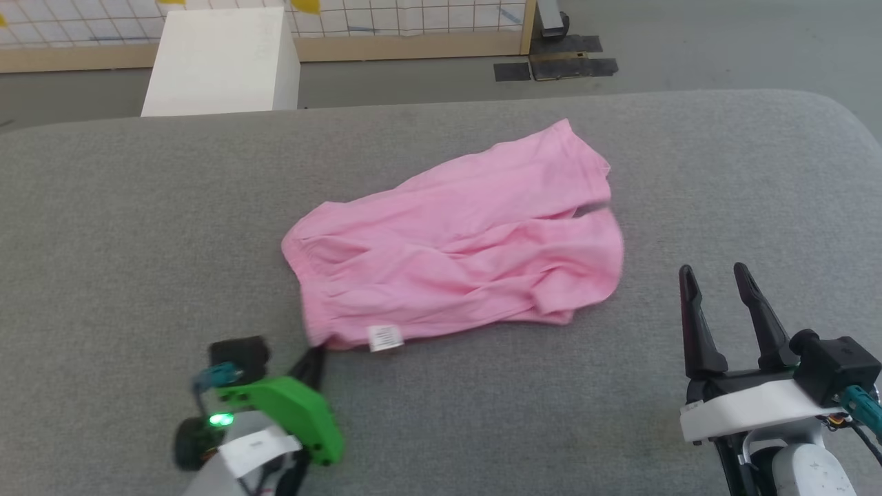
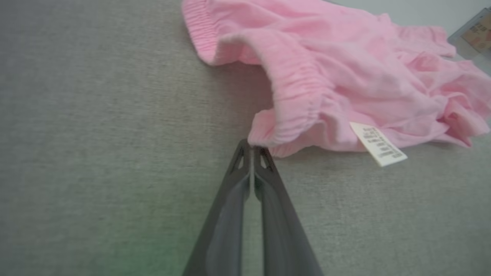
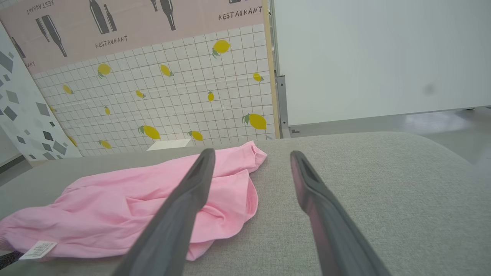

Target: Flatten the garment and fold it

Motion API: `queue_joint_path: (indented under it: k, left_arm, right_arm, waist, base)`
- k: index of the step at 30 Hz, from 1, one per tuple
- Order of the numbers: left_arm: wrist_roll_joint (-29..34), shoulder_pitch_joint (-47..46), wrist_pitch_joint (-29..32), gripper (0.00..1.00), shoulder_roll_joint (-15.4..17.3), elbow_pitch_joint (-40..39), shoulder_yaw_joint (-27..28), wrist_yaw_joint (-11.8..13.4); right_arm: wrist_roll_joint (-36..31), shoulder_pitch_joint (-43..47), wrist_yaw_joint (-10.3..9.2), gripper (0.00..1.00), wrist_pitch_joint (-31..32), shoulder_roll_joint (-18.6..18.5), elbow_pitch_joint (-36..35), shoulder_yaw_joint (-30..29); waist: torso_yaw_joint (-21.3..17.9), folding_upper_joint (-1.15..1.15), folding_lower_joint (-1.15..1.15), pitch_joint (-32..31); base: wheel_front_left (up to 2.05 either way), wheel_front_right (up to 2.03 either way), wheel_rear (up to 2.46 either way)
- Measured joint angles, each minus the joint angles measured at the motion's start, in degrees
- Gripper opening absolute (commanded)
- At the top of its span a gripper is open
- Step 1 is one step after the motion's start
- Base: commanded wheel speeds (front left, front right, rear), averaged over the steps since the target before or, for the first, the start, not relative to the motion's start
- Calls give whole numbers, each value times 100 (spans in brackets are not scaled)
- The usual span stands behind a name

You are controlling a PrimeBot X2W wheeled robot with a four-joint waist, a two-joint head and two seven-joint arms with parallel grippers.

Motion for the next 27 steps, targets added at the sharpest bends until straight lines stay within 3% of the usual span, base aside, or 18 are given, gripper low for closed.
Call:
queue_joint_path:
  k: [5,6,7,15,20,23,27]
  left_arm:
    - [-51,450,248,0,538,-760,438,552]
    - [-64,492,268,16,569,-854,491,615]
    - [-64,545,315,100,612,-967,506,645]
    - [-475,1023,163,100,420,-1463,649,583]
    - [-245,1129,-1032,100,392,-1628,943,573]
    - [40,1085,-1381,100,190,-1748,1083,442]
    - [594,891,-1423,100,-367,-2034,1471,89]
  right_arm:
    - [0,1,0,100,-12,-1,3,-42]
    - [-1,1,0,100,-12,-1,3,-35]
    - [-1,1,0,100,-11,0,7,-19]
    - [-12,1,0,100,398,-1,48,301]
    - [-98,54,0,100,1280,-2,75,800]
    - [-309,42,0,100,1725,-2,19,1254]
    - [-649,-143,0,100,2228,2,60,1707]
  waist:
    - [137,0,0,18]
    - [159,0,0,24]
    - [183,0,0,31]
    - [319,0,0,47]
    - [459,0,0,59]
    - [571,0,0,88]
    - [742,0,0,160]
  base:
    - [0,0,0]
    - [0,0,0]
    - [0,0,0]
    - [0,0,0]
    - [0,0,0]
    - [0,0,0]
    - [0,0,0]
